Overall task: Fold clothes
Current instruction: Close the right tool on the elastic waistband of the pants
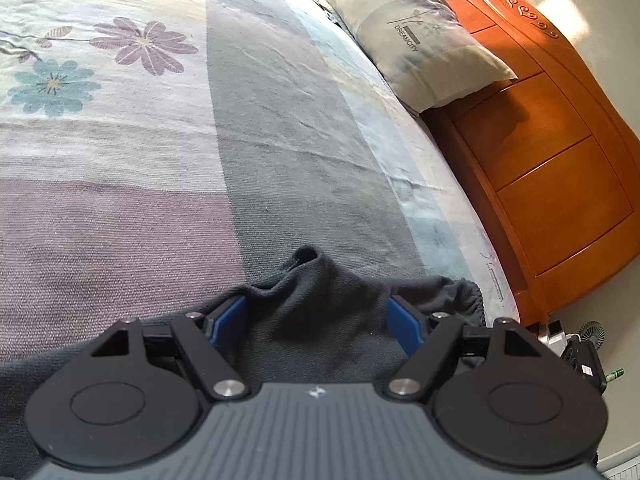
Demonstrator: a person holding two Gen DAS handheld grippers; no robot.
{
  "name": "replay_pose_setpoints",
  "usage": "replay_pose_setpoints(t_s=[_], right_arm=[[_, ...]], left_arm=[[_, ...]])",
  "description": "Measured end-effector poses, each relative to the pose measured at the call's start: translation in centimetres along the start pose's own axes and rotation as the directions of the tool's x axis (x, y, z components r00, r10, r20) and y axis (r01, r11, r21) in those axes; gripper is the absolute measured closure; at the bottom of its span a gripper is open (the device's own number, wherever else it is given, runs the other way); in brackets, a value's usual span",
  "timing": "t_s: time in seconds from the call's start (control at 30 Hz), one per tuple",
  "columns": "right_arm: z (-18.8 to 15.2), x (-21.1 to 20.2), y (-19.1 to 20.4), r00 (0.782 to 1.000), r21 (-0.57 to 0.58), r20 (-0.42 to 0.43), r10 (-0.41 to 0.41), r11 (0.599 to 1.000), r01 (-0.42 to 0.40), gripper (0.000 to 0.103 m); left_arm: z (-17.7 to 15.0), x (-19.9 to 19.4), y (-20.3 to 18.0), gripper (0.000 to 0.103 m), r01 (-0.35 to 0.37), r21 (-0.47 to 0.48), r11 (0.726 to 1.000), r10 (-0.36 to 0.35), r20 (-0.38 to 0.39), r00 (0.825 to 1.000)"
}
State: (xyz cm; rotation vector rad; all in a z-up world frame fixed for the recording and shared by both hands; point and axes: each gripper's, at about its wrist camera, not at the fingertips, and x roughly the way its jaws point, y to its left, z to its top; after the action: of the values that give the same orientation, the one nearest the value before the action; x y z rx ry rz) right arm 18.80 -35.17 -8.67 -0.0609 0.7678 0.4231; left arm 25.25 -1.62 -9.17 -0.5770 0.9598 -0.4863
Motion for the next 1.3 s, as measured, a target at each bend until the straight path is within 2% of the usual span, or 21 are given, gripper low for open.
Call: replay_pose_setpoints(t_s=[0.07,0.23,0.3,0.37,0.47,0.53,0.57,0.7,0.83,0.9,1.07,1.17,1.3], right_arm=[[-0.7,-1.5,-1.6,0.999,0.033,-0.003,-0.037,0.999,0.037,0.000],[-1.6,-5.7,-3.2,0.999,0.155,0.043,-0.017,0.988,0.010,0.000],[-2.4,-7.5,-3.7,0.997,0.238,0.075,-0.003,0.971,-0.014,0.000],[-3.5,-8.8,-4.6,0.993,0.358,0.111,0.037,0.931,-0.074,0.000],[-5.4,-9.3,-6.2,0.985,0.520,0.151,0.086,0.840,-0.153,0.000],[-6.2,-9.4,-6.9,0.983,0.588,0.162,0.086,0.792,-0.166,0.000],[-6.3,-9.6,-7.0,0.982,0.600,0.171,0.082,0.781,-0.170,0.000],[-5.7,-10.1,-6.6,0.967,0.574,0.237,0.095,0.789,-0.218,0.000],[-5.6,-8.4,-6.5,0.975,0.586,0.209,0.078,0.788,-0.189,0.000],[-6.1,-7.9,-6.9,0.977,0.619,0.200,0.067,0.764,-0.180,0.000],[-7.0,-8.6,-7.8,0.963,0.657,0.259,0.072,0.718,-0.231,0.000],[-7.1,-8.3,-8.4,0.950,0.665,0.289,0.114,0.690,-0.285,0.000],[-6.6,-6.1,-8.7,0.951,0.673,0.274,0.140,0.678,-0.294,0.000]], left_arm=[[0.0,0.1,0.1,0.026,-0.001,-0.001,1.000,0.001,0.006,1.000],[0.1,0.2,-0.2,0.026,-0.013,0.009,1.000,0.013,0.003,1.000],[0.0,0.2,-0.3,0.026,-0.018,0.013,1.000,0.018,0.001,1.000],[0.0,0.2,-0.2,0.026,-0.016,0.005,1.000,0.016,0.002,1.000],[0.2,0.2,0.0,0.026,-0.011,-0.019,1.000,0.011,0.001,1.000],[0.2,-0.1,-0.6,0.026,-0.030,-0.003,1.000,0.030,-0.008,1.000],[0.2,-0.2,-0.9,0.027,-0.041,0.007,0.999,0.041,-0.012,0.999],[-0.1,-0.9,-2.2,0.027,-0.065,0.057,0.996,0.067,-0.025,0.997],[-0.5,-1.5,-3.4,0.027,-0.058,0.083,0.995,0.060,-0.027,0.998],[-0.7,-1.6,-3.6,0.027,-0.059,0.074,0.996,0.061,-0.026,0.998],[-1.2,-1.5,-4.8,0.027,-0.037,0.065,0.997,0.040,-0.033,0.999],[-1.5,-1.0,-6.6,0.027,-0.004,0.119,0.993,0.012,-0.063,0.998],[-1.9,0.1,-8.3,0.027,-0.002,0.161,0.987,0.017,-0.089,0.996]])
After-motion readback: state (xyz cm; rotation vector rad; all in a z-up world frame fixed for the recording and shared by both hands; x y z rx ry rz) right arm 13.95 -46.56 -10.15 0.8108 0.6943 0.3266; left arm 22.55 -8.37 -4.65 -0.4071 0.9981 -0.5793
